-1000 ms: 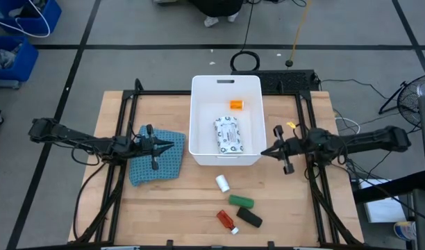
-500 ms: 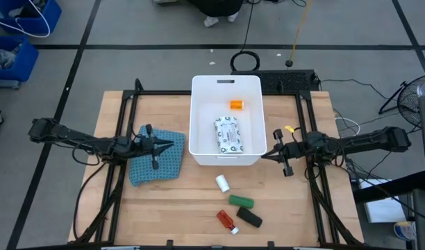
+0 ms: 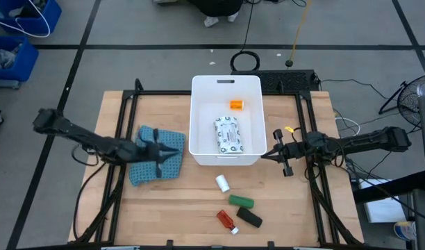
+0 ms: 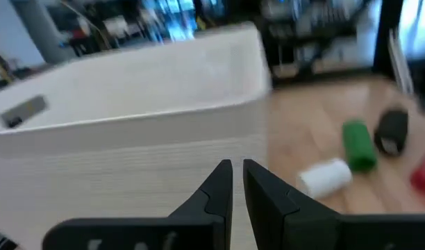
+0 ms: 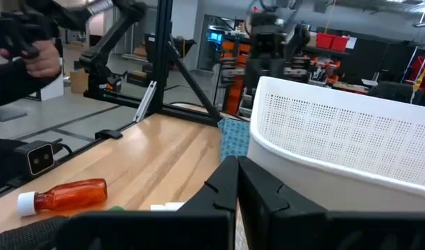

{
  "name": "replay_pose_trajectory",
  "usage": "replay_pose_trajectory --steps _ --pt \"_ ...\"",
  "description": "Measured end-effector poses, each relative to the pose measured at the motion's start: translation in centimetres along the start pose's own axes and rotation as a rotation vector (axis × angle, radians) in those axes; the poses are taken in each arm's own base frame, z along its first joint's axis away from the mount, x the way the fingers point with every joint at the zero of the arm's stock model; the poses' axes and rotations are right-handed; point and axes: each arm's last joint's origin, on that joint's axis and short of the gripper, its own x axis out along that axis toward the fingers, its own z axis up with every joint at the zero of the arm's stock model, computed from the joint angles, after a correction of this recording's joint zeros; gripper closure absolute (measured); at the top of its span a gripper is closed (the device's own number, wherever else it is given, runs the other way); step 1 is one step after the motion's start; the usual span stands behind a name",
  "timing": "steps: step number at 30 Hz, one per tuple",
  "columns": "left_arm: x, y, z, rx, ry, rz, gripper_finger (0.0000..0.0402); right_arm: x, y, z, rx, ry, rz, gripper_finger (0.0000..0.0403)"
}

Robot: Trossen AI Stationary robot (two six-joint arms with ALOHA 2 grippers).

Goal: Pick & place medical supplies in basket/bin
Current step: Put the dark orange pill bottle into the white bin

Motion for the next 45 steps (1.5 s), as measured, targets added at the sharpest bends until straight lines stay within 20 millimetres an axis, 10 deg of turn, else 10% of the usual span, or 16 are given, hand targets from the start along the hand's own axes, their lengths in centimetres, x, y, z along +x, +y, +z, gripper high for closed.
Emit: replay_pose_trajectory --steps 20,37,45 --pt "12.4 -12.7 9.6 0.146 0.208 -0.392 0.0354 0.0 0.0 0.4 0.024 -0.037 -0.004 0.0403" --pt "19.9 -20.6 4.5 0.155 0.352 -0.751 0.0079 0.0 0.0 0.4 0.109 -0.037 0.002 0.0403" --pt "22.2 -19.7 2.3 0.215 0.482 -0.673 0.0024 0.0 0.0 0.4 0.076 -0.042 0.0 0.0403"
